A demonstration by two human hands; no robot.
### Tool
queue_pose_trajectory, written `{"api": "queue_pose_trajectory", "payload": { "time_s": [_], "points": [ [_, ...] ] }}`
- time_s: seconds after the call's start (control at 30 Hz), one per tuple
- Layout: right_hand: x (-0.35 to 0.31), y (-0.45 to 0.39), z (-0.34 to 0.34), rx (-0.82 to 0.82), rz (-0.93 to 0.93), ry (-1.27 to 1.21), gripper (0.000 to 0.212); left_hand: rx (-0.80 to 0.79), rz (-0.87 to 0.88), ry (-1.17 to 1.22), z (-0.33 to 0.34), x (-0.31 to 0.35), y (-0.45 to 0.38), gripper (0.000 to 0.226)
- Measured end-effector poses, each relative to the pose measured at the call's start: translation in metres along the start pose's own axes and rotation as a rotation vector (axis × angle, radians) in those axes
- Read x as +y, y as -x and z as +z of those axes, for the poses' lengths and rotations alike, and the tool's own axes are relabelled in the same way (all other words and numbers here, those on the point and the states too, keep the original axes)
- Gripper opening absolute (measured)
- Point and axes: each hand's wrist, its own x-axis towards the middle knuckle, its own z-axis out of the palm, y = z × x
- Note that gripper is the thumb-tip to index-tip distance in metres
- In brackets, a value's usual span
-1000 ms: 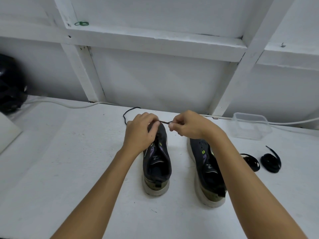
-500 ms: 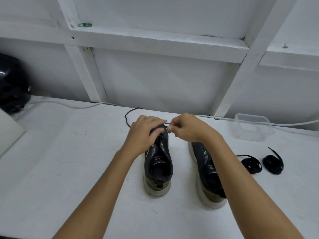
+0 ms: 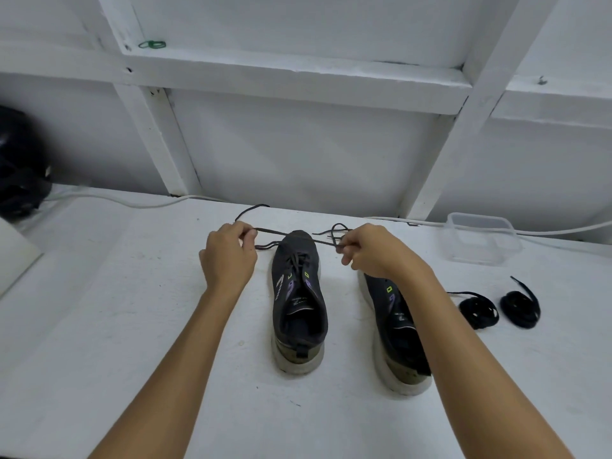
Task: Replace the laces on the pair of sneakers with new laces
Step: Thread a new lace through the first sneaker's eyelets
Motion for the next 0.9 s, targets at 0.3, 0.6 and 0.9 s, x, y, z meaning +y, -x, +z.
{"api": "queue_pose_trajectory", "payload": {
  "time_s": [0.3,0.6,0.9],
  "points": [
    [0.0,0.005,0.04,0.366,0.151,-0.377,0.016,-0.445,-0.085,0.308,-0.002,0.038,0.039,0.01],
    [-0.004,0.012,0.08,0.296,0.214,-0.961,0.011,-0.582,-0.179,0.239,0.011,0.04,0.042,0.011],
    [-0.004,0.007,0.099,0.309,0.098,-0.762,0.007,-0.643,-0.31,0.516,0.013,0.03,0.045,0.011]
  ]
}}
